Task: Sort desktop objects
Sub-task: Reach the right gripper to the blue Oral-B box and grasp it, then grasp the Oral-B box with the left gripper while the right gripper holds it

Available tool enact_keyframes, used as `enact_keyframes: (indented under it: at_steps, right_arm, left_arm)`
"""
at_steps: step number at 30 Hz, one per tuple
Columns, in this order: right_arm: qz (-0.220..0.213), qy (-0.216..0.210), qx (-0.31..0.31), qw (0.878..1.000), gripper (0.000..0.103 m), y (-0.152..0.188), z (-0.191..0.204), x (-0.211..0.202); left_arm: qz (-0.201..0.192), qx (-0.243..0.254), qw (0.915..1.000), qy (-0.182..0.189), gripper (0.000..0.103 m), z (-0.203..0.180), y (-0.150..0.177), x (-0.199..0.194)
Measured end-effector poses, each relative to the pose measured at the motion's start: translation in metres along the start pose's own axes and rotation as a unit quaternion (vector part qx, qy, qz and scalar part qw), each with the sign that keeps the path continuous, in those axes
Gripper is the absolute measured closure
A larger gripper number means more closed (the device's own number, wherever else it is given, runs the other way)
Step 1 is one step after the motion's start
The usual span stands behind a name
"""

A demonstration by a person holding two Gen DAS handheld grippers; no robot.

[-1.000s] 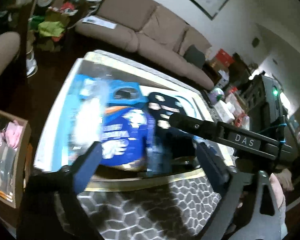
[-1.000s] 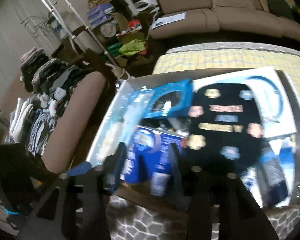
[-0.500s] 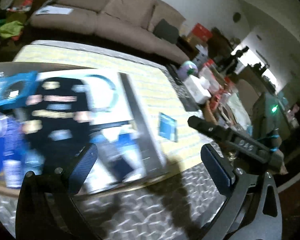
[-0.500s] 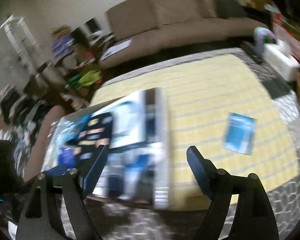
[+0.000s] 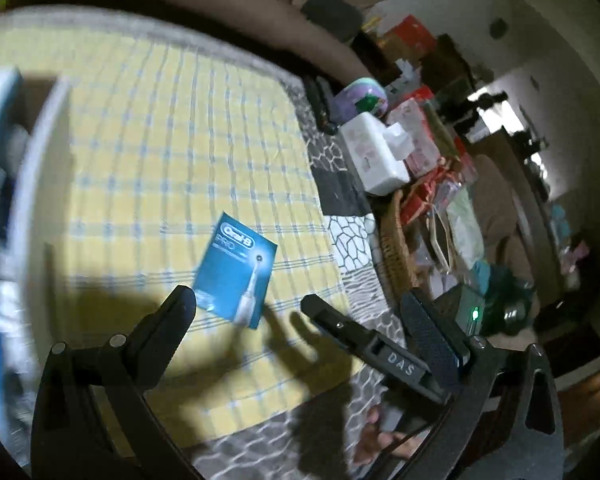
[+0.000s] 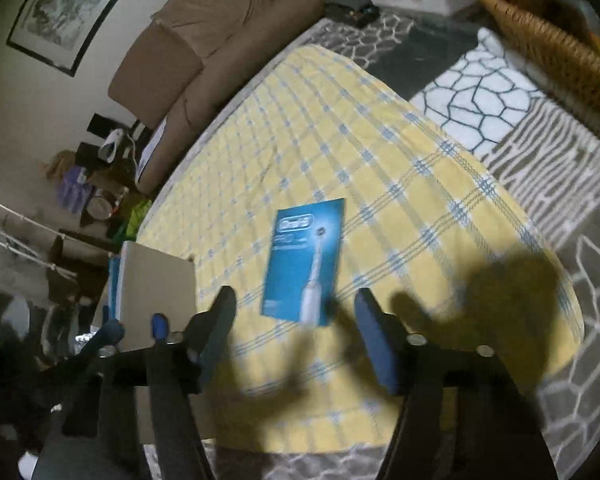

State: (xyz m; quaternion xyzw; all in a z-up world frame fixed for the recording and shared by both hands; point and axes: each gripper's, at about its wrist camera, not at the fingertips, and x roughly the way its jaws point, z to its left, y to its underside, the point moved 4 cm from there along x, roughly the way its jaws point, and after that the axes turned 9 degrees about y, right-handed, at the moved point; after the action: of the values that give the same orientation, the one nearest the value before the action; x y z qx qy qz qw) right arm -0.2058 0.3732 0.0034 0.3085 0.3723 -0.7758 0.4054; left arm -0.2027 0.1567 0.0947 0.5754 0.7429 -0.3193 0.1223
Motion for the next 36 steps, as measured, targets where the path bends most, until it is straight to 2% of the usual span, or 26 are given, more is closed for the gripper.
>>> enact_keyframes:
  at_steps: [4,10,13,17,21,22,23,24,26,27,32,36]
  right_arm:
    - [0.011,-0.043,0.02,0.999,0.053,-0.006,-0.01,0.016]
    - [0.032,-0.032,0.018,0.999,0.054,-0.006,-0.017,0.04]
    - [0.027,-0.037,0.014,0.999,0.055,-0.009,-0.015,0.044]
    - [0.019,-0.012,-0.021,1.0,0.055,-0.007,-0.003,0.047]
    - [0.009,0.047,-0.102,0.994,0.051,0.005,0.025,0.05]
    - [0.008,0.047,-0.107,0.993,0.051,0.006,0.028,0.051]
    - [0.005,0.044,-0.105,0.993,0.051,0.008,0.029,0.05]
    - [0.006,0.031,-0.096,0.995,0.058,0.008,0.029,0.05]
    - [0.014,-0.027,-0.064,0.998,0.07,0.008,0.029,0.047]
    - [0.016,-0.042,-0.047,0.998,0.078,0.009,0.028,0.044]
    - [0.02,-0.044,-0.011,0.999,0.081,0.009,0.015,0.045]
    - [0.03,-0.085,0.04,0.995,0.087,0.007,0.0,0.038]
  left_arm:
    - [0.008,-0.043,0.999,0.007,0.001,0.03,0.001,0.035]
    - [0.014,-0.093,0.9954,0.021,0.001,0.065,0.005,0.072]
    - [0.02,-0.113,0.9931,0.023,0.001,0.078,0.009,0.086]
    - [0.01,-0.126,0.9908,0.047,0.001,0.084,0.01,0.084]
    - [0.004,-0.154,0.9856,0.07,0.001,0.091,0.008,0.082]
    - [0.006,-0.152,0.9859,0.07,0.001,0.091,0.009,0.082]
    - [0.007,-0.15,0.9862,0.07,0.001,0.09,0.009,0.082]
    - [0.01,-0.147,0.9867,0.069,0.001,0.09,0.01,0.082]
    - [0.014,-0.15,0.9855,0.077,0.002,0.09,0.013,0.082]
    - [0.014,-0.155,0.9846,0.08,0.002,0.09,0.013,0.081]
    - [0.02,-0.164,0.9829,0.082,0.012,0.091,0.014,0.081]
    - [0.022,-0.178,0.979,0.097,0.016,0.089,0.019,0.077]
